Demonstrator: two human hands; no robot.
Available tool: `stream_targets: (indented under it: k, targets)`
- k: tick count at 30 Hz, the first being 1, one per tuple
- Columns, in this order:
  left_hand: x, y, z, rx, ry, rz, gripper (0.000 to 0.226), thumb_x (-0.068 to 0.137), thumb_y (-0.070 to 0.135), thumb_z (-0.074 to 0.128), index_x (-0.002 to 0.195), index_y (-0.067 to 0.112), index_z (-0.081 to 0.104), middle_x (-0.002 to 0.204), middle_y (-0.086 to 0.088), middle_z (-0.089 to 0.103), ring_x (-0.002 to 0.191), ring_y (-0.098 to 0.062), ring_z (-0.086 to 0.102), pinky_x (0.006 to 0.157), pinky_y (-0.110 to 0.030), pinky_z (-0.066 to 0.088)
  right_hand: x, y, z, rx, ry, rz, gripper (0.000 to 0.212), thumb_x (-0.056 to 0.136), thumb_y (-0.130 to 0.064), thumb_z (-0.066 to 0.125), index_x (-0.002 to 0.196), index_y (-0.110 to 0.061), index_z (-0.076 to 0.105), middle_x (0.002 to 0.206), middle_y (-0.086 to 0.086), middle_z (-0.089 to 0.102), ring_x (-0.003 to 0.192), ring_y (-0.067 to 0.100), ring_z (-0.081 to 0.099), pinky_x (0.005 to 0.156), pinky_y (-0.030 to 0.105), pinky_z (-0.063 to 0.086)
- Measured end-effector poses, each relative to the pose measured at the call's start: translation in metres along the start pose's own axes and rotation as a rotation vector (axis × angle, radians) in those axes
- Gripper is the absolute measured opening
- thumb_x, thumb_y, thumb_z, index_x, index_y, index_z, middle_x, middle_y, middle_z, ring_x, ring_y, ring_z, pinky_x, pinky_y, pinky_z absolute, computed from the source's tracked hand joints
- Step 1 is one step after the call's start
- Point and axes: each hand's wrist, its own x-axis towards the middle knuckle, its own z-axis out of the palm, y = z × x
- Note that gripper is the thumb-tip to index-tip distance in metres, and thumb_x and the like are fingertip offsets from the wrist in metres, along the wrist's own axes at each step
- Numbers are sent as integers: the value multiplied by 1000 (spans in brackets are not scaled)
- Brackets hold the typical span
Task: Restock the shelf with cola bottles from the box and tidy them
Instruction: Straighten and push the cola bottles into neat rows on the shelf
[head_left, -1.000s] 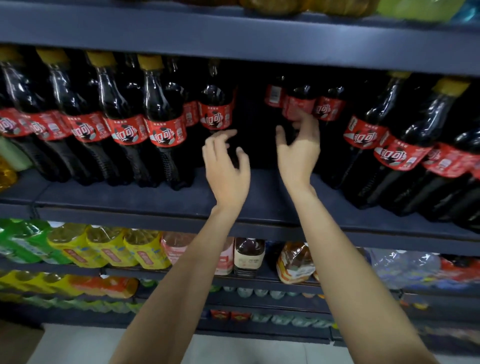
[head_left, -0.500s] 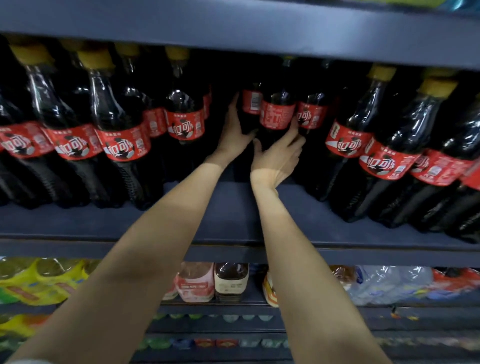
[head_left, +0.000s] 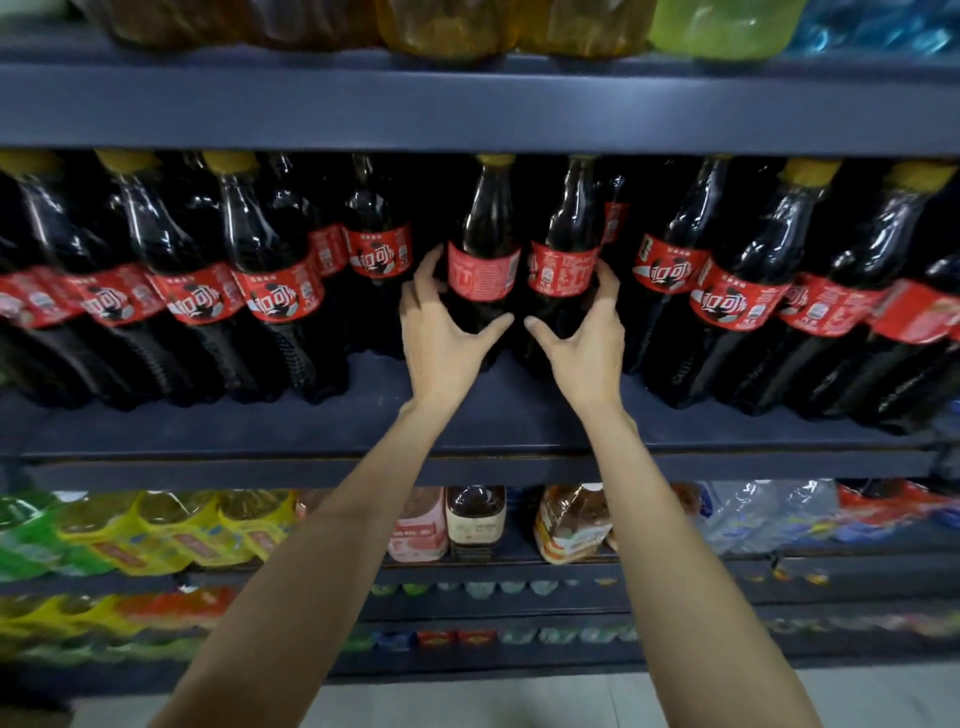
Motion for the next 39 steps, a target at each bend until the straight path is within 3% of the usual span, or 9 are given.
stream_targets:
  k: [4,8,12,16,18,21,25,33,39]
  targets:
    - [0,6,6,-6,-81,2,94,69,26,83,142,2,28,134,-19,43,127,-30,39,110,-43,32,4,-1,-7,25,-93,-12,89,76,-19,78,146,-13,22,128,9,56,116,19,55,93,23,41]
    - [1,8,3,-229,-250,-131,89,85,12,67,150,15,7,136,3,43,123,-3,43,103,-16,37,4,-1,-9,30,-119,-12,90,76,-22,78,145,-15,20,131,8,55,118,19,54,98,29,44]
    - [-2,8,-19,-154,-333,-96,85,89,25,64,151,17,6,151,-4,35,138,-15,34,114,-36,31,5,-2,-11,31,-118,-23,89,76,-21,78,144,-15,22,123,6,59,98,15,59,92,27,47]
    - [-35,16,-43,15,-76,-115,85,76,46,75,144,24,28,133,10,51,119,-8,51,92,-29,46,6,-1,-3,76,-141,-30,86,78,-18,77,144,-14,23,103,-3,60,66,3,53,73,9,44]
    - [-53,20,-52,17,127,-158,81,71,45,79,137,26,36,120,18,52,106,0,53,85,-20,45,9,-4,6,109,-185,-47,86,78,-15,76,145,-11,23,97,6,63,61,17,55,66,8,44]
    - [-59,19,-59,71,380,-231,81,67,46,82,132,23,41,116,14,55,99,-2,56,80,-19,44,16,-9,23,178,-265,-90,82,80,-9,74,144,-6,22,116,9,58,92,25,57,72,1,43]
    - [-45,11,-53,156,526,-291,82,66,51,80,132,22,40,119,7,55,103,-11,57,76,-25,42,26,-11,45,246,-389,-111,83,82,-9,71,147,-11,19,142,6,44,128,10,42,110,26,35]
    - [-22,-3,-24,364,689,-297,81,64,48,81,132,18,48,111,-8,54,101,-25,52,58,-30,39,34,-3,45,254,-363,-215,96,75,-10,69,150,-16,8,150,6,31,137,11,33,113,26,30]
    - [-36,-12,-33,357,531,-185,97,68,39,82,146,24,27,123,-9,47,110,-23,51,66,-26,42,20,-6,53,127,-269,-261,117,65,-29,84,151,-18,6,149,14,25,138,26,26,112,36,27]
